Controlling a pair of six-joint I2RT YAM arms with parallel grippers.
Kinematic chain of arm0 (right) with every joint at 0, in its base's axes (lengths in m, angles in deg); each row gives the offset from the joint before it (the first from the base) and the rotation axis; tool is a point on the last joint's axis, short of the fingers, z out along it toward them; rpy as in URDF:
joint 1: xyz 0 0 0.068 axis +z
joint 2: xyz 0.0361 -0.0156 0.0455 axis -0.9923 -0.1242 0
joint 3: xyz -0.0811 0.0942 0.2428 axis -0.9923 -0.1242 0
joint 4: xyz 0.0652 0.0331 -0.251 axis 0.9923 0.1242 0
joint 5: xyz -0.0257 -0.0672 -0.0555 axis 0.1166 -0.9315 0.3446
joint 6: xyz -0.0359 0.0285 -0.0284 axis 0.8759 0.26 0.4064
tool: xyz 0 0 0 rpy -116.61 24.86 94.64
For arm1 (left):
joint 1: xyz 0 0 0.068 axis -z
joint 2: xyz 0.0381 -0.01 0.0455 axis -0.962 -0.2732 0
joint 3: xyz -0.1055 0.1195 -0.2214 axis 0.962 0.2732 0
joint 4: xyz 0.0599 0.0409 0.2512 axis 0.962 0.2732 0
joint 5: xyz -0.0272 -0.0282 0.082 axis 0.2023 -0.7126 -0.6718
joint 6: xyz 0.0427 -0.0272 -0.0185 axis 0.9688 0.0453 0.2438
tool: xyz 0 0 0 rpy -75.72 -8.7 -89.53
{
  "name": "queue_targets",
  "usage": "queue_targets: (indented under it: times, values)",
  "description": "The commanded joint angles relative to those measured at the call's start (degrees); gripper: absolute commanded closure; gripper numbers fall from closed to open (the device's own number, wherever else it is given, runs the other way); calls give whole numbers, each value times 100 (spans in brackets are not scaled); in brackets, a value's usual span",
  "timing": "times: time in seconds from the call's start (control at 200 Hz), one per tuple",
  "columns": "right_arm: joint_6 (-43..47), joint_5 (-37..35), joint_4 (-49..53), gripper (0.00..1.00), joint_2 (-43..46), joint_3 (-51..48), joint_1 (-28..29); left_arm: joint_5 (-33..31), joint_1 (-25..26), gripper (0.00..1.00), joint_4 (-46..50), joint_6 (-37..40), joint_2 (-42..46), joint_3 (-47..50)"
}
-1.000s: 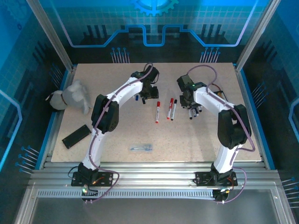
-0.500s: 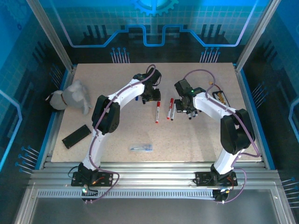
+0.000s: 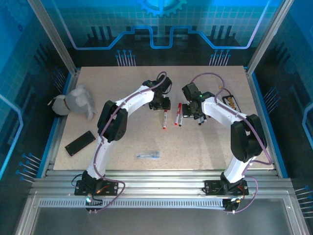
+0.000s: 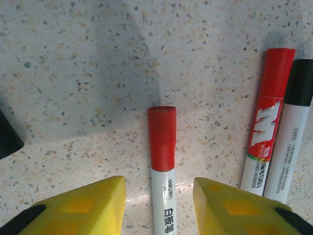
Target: Open the pen caps
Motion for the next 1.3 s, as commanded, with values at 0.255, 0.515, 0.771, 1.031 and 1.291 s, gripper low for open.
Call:
queue_targets:
  times: [0.255, 0.515, 0.771, 1.031, 1.291]
  values:
    - [-112, 33, -75, 61, 61, -13, 69, -126, 98, 58, 164, 135, -454, -332]
    - [-181, 226, -283, 61, 96, -133, 72, -251, 91, 58, 120, 122, -737, -455]
    - [-303, 501, -502, 63, 35, -241, 98, -393, 98, 59, 272, 132, -1031, -755]
    - [-366, 683, -678, 64, -49, -324, 182, -398, 90, 75, 274, 137, -1102, -802]
    - [-384, 1444, -1218, 65, -54, -519, 455, 535, -182, 100, -40, 33, -570, -499]
